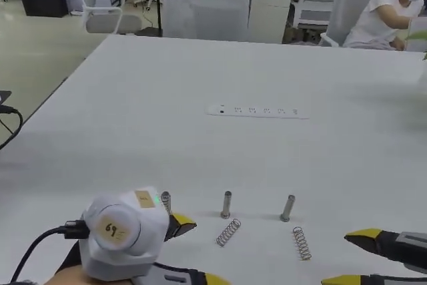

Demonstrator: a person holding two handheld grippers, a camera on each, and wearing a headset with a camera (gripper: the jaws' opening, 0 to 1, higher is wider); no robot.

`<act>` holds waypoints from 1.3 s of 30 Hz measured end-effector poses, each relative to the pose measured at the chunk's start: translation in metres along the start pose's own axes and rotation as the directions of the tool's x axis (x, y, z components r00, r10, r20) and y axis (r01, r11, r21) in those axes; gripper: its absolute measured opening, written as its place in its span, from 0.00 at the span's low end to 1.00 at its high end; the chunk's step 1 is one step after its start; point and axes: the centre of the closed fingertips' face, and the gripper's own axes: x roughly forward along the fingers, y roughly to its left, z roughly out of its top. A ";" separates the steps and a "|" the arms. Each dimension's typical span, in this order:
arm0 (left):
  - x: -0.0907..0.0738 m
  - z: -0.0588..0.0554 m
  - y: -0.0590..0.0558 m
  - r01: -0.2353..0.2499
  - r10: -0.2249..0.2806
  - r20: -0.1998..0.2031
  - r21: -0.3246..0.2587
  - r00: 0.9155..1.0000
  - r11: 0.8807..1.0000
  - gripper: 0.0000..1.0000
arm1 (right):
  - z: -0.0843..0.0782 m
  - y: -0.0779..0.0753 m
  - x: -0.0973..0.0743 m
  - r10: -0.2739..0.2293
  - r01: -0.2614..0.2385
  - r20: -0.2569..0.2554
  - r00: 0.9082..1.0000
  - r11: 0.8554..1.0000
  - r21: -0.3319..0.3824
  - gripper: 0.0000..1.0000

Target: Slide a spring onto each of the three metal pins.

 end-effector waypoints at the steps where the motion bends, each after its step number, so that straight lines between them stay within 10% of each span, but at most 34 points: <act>1: 0.001 -0.001 0.001 -0.004 0.004 -0.003 -0.002 1.000 1.000 0.57 | 0.000 0.000 -0.001 -0.006 0.006 0.001 1.000 1.000 0.002 0.58; 39: 0.049 -0.011 0.034 -0.128 0.126 -0.076 -0.025 0.989 0.991 0.22 | -0.004 -0.007 -0.006 -0.019 0.019 0.010 1.000 0.999 0.030 0.72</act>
